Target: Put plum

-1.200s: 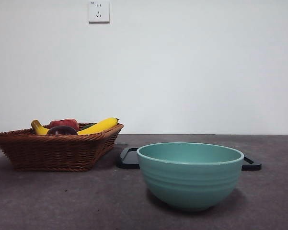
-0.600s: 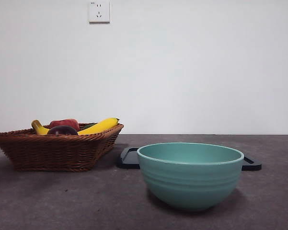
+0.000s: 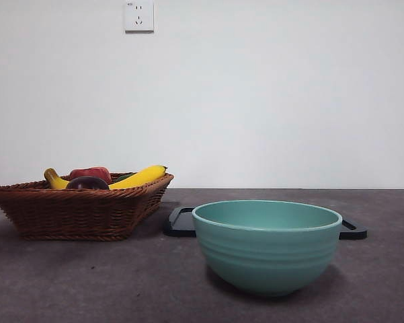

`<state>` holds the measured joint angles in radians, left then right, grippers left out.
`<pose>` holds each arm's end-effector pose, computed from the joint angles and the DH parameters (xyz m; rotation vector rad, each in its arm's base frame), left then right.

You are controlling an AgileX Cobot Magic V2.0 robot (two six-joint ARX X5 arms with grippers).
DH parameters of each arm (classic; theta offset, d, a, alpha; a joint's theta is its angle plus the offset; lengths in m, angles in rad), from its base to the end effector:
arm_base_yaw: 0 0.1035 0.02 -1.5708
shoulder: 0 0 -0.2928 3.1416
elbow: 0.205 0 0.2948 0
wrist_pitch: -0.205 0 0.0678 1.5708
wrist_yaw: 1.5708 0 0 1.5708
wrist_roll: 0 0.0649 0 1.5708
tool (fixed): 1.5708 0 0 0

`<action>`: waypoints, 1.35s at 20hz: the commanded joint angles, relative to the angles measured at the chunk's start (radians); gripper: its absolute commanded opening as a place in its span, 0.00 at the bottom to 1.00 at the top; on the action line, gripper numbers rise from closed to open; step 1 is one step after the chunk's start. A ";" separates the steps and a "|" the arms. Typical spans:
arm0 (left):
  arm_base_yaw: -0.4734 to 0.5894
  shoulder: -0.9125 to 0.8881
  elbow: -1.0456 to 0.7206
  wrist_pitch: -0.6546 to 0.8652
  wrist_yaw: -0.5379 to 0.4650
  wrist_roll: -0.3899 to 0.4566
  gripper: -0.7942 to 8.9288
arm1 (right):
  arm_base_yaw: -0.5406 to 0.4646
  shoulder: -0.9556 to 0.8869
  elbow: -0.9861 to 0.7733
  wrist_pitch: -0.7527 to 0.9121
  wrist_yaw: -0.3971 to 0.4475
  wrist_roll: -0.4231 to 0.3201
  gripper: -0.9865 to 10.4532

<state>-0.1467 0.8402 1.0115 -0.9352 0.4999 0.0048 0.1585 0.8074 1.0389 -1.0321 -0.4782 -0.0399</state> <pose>0.1823 -0.0584 0.3436 -0.1321 0.7632 -0.6162 0.1652 0.0566 0.3497 0.0930 0.7908 0.6175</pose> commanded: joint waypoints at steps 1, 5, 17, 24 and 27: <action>-0.027 0.066 0.061 0.036 -0.048 -0.027 0.59 | 0.004 0.008 0.022 0.006 -0.004 0.007 0.48; -0.090 0.244 0.199 0.038 -0.182 -0.032 0.59 | 0.004 0.008 0.022 0.006 -0.004 0.007 0.48; -0.200 0.731 0.375 0.045 -0.431 -0.023 0.59 | 0.004 0.008 0.022 0.006 -0.004 0.007 0.48; -0.201 0.892 0.375 0.129 -0.435 -0.013 0.59 | 0.004 0.008 0.022 0.006 -0.004 0.007 0.48; -0.201 0.932 0.375 0.151 -0.442 -0.009 0.59 | 0.004 0.008 0.022 0.006 -0.004 0.007 0.48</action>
<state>-0.3428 1.7561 1.3640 -0.7910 0.0578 -0.0158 0.1585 0.8078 1.0389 -1.0321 -0.4782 -0.0376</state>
